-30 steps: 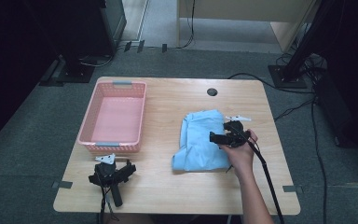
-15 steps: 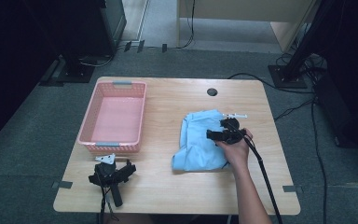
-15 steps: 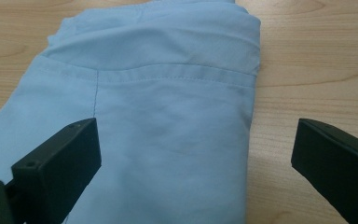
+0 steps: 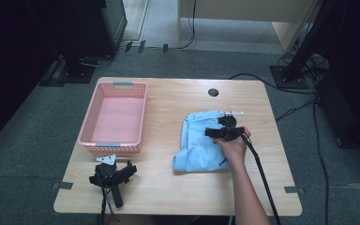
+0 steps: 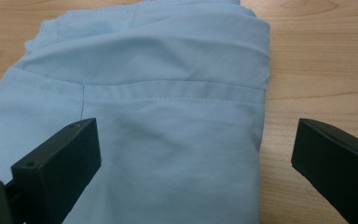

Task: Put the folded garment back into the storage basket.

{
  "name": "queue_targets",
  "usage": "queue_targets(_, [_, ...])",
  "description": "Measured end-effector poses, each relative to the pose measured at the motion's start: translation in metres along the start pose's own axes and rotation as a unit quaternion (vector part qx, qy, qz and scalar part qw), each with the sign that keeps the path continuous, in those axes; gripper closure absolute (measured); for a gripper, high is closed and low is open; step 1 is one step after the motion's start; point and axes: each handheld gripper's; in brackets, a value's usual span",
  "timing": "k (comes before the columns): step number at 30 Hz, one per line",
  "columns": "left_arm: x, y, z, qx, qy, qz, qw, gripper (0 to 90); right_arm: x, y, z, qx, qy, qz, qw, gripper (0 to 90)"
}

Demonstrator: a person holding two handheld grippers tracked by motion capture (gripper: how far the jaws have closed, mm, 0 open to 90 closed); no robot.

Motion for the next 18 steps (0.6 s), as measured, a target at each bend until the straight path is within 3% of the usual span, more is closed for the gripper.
queue_targets(8, [0.0,0.0,0.0,0.0,0.0,0.0,1.0,0.0,-0.011,0.004,0.0,-0.002,-0.014,0.014,0.9998,0.0])
queue_targets(13, [0.0,0.0,0.0,0.0,0.0,0.0,1.0,0.0,-0.02,0.002,-0.002,-0.011,-0.01,0.027,0.9995,0.0])
queue_targets(18, [0.0,0.0,0.0,0.0,0.0,0.0,1.0,0.0,-0.023,-0.002,0.002,0.021,0.0,0.012,0.9997,0.1])
Point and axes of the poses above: each handheld gripper's, and its own axes: x roughly backward along the jaws, y roughly out of its top, z roughly to its left, and after that the axes turned 10 degrees about x, right-handed
